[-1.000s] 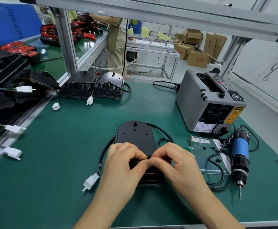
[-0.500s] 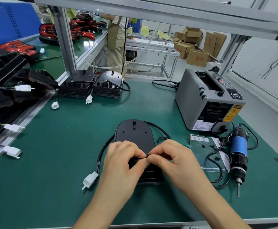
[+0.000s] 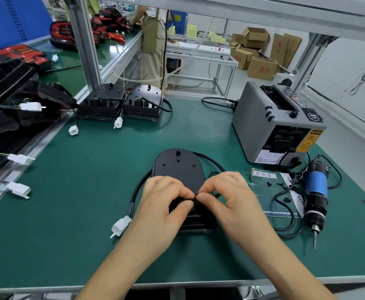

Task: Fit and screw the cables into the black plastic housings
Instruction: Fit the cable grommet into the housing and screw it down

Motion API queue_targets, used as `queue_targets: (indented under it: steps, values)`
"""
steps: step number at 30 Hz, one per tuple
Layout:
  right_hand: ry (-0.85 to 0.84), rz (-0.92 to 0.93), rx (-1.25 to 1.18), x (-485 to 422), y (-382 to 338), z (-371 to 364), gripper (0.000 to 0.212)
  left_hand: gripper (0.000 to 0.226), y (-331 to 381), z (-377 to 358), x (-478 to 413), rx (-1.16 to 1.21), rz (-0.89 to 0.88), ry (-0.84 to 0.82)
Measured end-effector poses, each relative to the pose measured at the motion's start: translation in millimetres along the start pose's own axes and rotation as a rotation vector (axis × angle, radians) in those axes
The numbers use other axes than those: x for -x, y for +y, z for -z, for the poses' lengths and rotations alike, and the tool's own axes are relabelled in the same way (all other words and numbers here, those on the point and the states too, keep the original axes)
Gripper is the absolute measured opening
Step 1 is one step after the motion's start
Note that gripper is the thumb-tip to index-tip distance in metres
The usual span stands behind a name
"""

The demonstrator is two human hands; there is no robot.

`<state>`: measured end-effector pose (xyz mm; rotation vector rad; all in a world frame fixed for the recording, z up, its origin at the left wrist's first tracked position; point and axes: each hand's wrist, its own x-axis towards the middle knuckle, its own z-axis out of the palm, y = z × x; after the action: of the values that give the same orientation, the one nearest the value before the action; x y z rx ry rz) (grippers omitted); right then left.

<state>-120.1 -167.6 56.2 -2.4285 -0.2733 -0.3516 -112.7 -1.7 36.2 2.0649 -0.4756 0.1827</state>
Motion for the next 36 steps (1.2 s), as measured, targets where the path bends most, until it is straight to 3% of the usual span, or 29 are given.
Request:
queue_targets:
  steps: [4,10,14,22,36]
  values:
    - [-0.143,-0.181,-0.162,-5.9,-2.5,8.2,0.022,0.018,-1.1,9.7,6.4,0.063,0.044,-0.001]
    - [-0.422,-0.249,-0.23,-26.9,-8.3,26.9,0.016,0.01,-3.5,3.5,10.4,0.033,-0.058,0.029]
    - [-0.579,-0.283,-0.154,-35.0,-7.5,30.0,0.012,0.012,-8.3,-0.7,11.5,0.045,-0.097,0.057]
    - [-0.732,-0.331,-0.051,-52.5,-6.0,29.4,0.015,0.009,-12.7,-2.4,11.4,0.034,-0.112,0.065]
    - [-0.976,-0.18,0.286,-83.9,-26.1,32.7,0.016,0.009,-12.8,-2.2,11.7,0.056,-0.096,0.055]
